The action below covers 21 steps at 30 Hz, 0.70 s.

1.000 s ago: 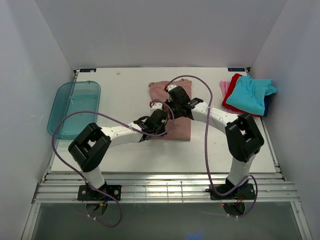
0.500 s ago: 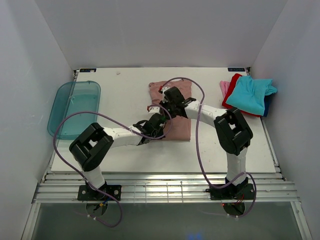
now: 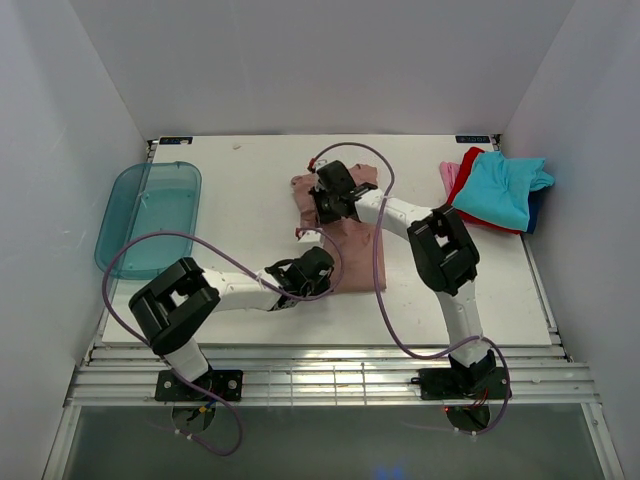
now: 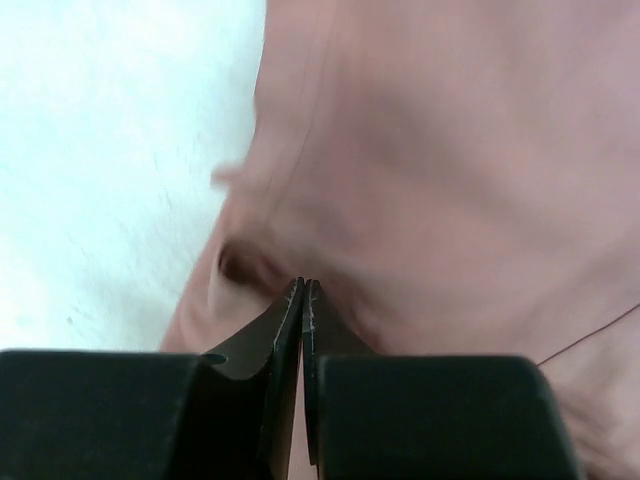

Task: Fold and stack the t-shirts
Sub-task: Fold the tshirt

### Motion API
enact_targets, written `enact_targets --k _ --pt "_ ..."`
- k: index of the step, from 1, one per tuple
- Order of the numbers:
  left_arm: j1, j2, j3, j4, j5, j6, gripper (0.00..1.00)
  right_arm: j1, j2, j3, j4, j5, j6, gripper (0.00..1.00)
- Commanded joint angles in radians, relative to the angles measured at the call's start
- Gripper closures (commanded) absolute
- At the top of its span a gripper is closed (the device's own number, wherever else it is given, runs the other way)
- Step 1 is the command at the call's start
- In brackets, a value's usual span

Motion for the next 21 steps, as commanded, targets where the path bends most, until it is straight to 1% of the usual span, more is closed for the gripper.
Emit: enact_targets --k 1,3,7,9,10,11,12,13,14,15,16,17,19,20,21 --pt "-0.050 -0.002 -0.062 -0.106 0.025 -0.029 1.00 -0.031 0.016 0.138 0.004 0.065 -0.019 0.92" --pt "-0.079 -0.001 -0.075 -0.117 0.016 -0.038 1.00 -0.051 0.053 0.210 -0.033 0.080 -0.026 0.92" --pt "-0.114 -0.007 -0.079 -0.161 -0.016 -0.054 1.00 -0.074 0.058 0.246 -0.053 0.124 -0.060 0.92" --pt "-0.125 -0.028 -0.055 -0.196 -0.068 -0.054 1.00 -0.075 -0.003 0.220 -0.049 0.146 -0.083 0.92" --pt "-0.125 -0.042 -0.041 -0.236 -0.090 -0.055 1.00 -0.075 -0.034 0.170 -0.038 0.163 -0.088 0.92" --pt "-0.125 -0.056 -0.024 -0.257 -0.114 -0.046 1.00 -0.075 -0.111 0.133 -0.027 0.170 -0.091 0.92" --pt "-0.125 -0.082 0.026 -0.284 -0.166 -0.039 1.00 -0.075 -0.158 0.093 -0.020 0.178 -0.092 0.91" --pt "-0.125 -0.091 0.060 -0.352 -0.197 -0.032 1.00 -0.075 -0.205 0.047 -0.006 0.196 -0.091 0.88" --pt "-0.125 -0.100 0.094 -0.386 -0.229 -0.025 1.00 -0.075 -0.306 -0.048 -0.006 0.209 -0.085 0.86" --pt "-0.125 -0.117 0.162 -0.420 -0.287 -0.022 1.00 -0.073 -0.359 -0.099 -0.003 0.213 -0.068 0.81" --pt "-0.125 -0.125 0.196 -0.483 -0.314 -0.019 0.99 -0.073 -0.408 -0.150 -0.001 0.206 -0.062 0.66" --pt "-0.125 -0.132 0.229 -0.511 -0.337 -0.016 0.94 -0.073 -0.502 -0.250 0.000 0.192 -0.057 0.56" --pt "-0.125 -0.157 0.302 -0.570 -0.384 -0.012 0.72 -0.070 -0.586 -0.341 -0.022 0.149 -0.031 0.33" --pt "-0.125 -0.166 0.318 -0.583 -0.395 -0.009 0.56 -0.067 -0.656 -0.421 -0.032 0.132 -0.026 0.28" --pt "-0.125 -0.177 0.329 -0.595 -0.403 -0.012 0.42 -0.065 -0.687 -0.457 -0.045 0.112 -0.017 0.21"
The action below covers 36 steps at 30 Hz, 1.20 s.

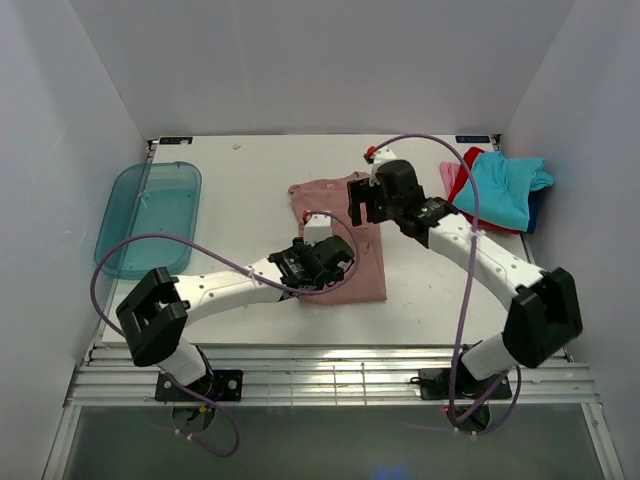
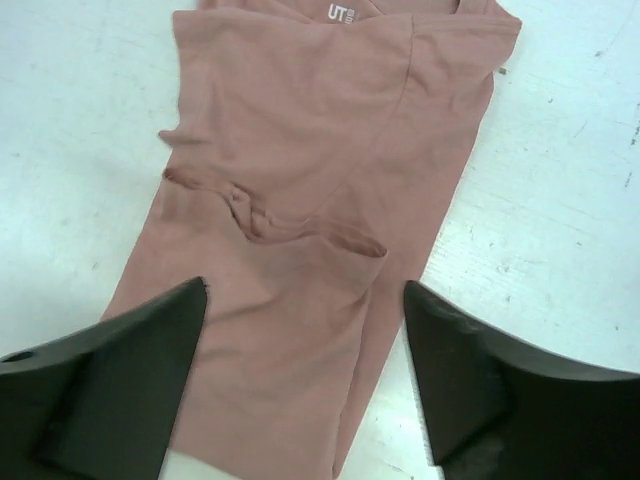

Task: Fold and stack the t-shirts
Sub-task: Fold the tshirt

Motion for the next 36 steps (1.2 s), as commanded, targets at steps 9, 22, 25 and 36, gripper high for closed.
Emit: enact_targets --k 9,22,25,36 --pt "0.024 -0.131 -0.031 -0.204 -0.020 -0.050 0.14 0.027 -0.315 -0.439 -0.032 -0.111 0.163 0.06" --pt "0.157 -0.184 -0.340 0.200 0.215 0.036 0.13 0.030 -0.370 -0.630 0.032 -0.139 0.240 0.05" --pt "0.193 -0.178 -0.380 0.276 0.264 0.044 0.13 0.030 -0.350 -0.667 0.078 -0.142 0.260 0.05" --pt "0.202 -0.132 -0.388 0.287 0.323 0.019 0.15 0.033 -0.298 -0.731 0.143 -0.142 0.283 0.07"
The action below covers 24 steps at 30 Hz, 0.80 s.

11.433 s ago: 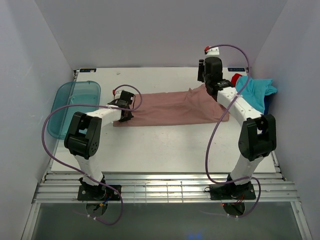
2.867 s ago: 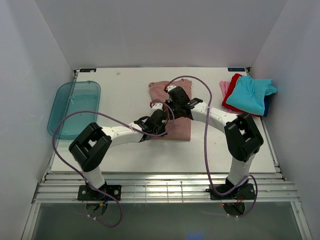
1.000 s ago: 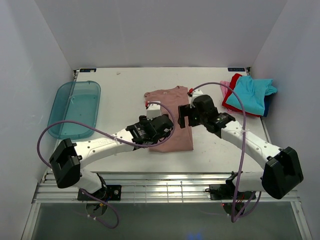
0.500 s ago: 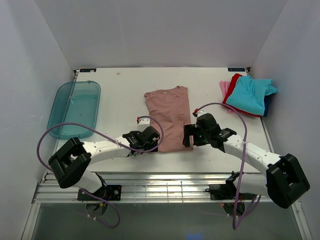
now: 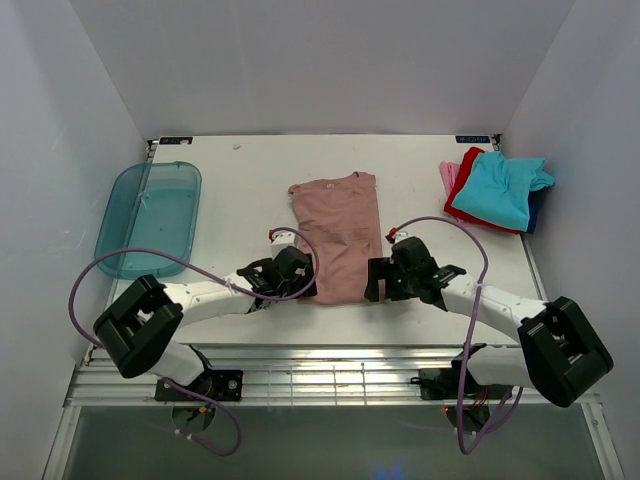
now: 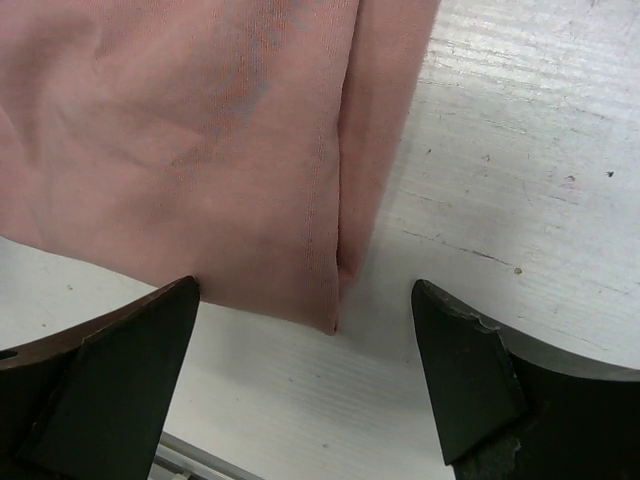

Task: Fold and stack the t-shirts
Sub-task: Fold the tshirt

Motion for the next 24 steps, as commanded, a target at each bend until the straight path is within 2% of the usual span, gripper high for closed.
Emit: enact_targets --k 1,10,19,20,21,22,23,24 --pt "0.000 0.005 -0.011 -0.005 0.053 -0.015 0.16 0.007 0.023 -0.021 0.047 -0.007 0.015 0.08" --pt "-0.010 -0.019 -0.053 -0.054 0.103 -0.043 0.26 0.023 0.058 -0.026 0.071 -0.043 0.027 0.13" --pt "-0.050 0.045 -0.051 -0.083 0.096 -0.051 0.33 0.041 0.110 0.010 0.050 -0.029 0.015 0.21" --pt "-0.050 0.053 -0.050 -0.088 0.085 -0.054 0.36 0.043 0.113 0.010 0.050 -0.029 0.014 0.23" --pt "-0.050 0.059 -0.047 -0.108 0.079 -0.057 0.39 0.044 0.116 0.010 0.047 -0.026 0.014 0.32" --pt "-0.052 0.063 -0.044 -0.120 0.073 -0.060 0.42 0.046 0.124 0.010 0.045 -0.024 0.012 0.36" --pt "-0.050 0.079 -0.036 -0.129 0.064 -0.058 0.50 0.046 0.127 0.008 0.042 -0.023 0.014 0.40" --pt "-0.050 0.086 -0.033 -0.145 0.059 -0.060 0.56 0.047 0.135 0.007 0.042 -0.024 0.012 0.50"
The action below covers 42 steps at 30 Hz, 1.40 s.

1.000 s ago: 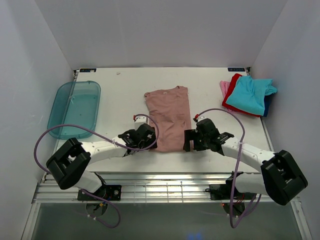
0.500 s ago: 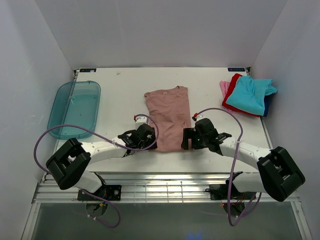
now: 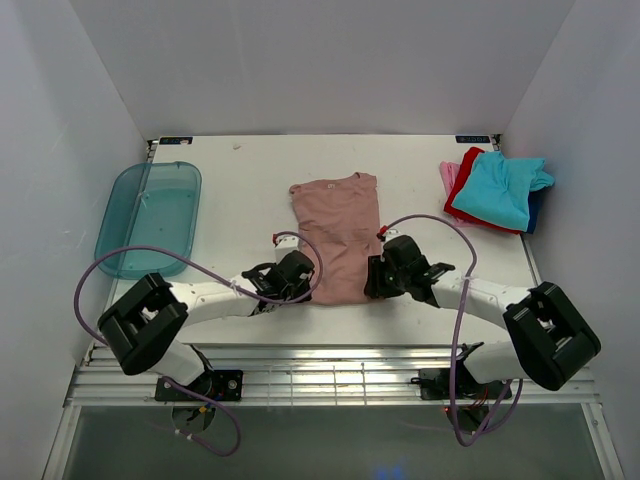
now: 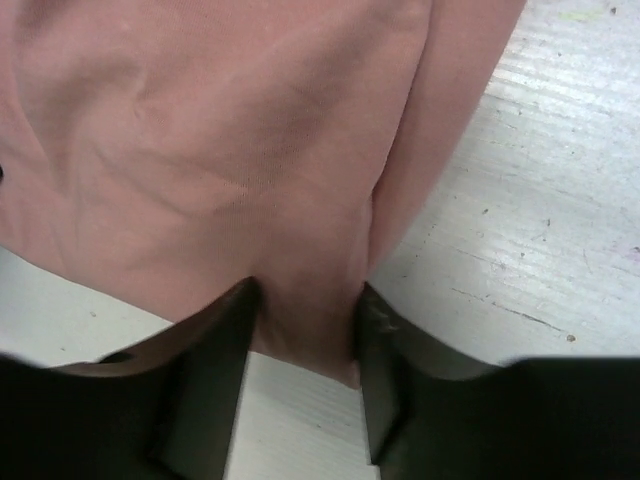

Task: Fold and stack the t-shirts
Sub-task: Fold the tshirt

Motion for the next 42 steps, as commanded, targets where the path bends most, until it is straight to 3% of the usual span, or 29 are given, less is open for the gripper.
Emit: enact_targets --k 1,3,5,8,14,18,25,33,38,42 --pt "-0.012 0.073 -0.023 -0.163 0.036 -0.015 0.62 0.015 0.042 -0.018 -0.073 -0.008 0.008 0.57" --pt "-0.013 0.093 -0.025 -0.171 0.036 -0.014 0.80 0.021 0.042 -0.026 -0.076 -0.008 0.006 0.68" --pt "-0.016 0.104 -0.032 -0.173 0.042 -0.016 0.89 0.032 0.039 -0.038 -0.094 -0.008 0.003 0.71" --pt "-0.045 0.110 -0.048 -0.174 0.048 -0.018 1.00 0.063 0.012 -0.055 -0.137 0.037 0.005 0.91" --pt "-0.179 0.044 -0.051 -0.281 0.050 -0.059 1.00 0.168 -0.119 -0.116 -0.244 0.047 0.078 0.92" --pt "-0.283 -0.057 -0.020 -0.454 0.050 -0.131 1.00 0.286 -0.276 -0.126 -0.374 0.086 0.199 0.92" --pt "-0.309 -0.244 0.125 -0.714 -0.031 -0.218 1.00 0.399 -0.436 0.044 -0.633 0.202 0.322 0.92" --pt "-0.308 -0.197 0.372 -0.743 -0.246 -0.202 1.00 0.399 -0.222 0.365 -0.738 0.421 0.204 0.92" --pt "-0.291 -0.160 0.417 -0.737 -0.370 -0.185 1.00 0.393 -0.104 0.485 -0.743 0.564 0.146 0.92" --pt "-0.215 -0.180 0.393 -0.653 -0.442 -0.119 1.00 0.344 -0.036 0.546 -0.741 0.630 0.115 0.92"
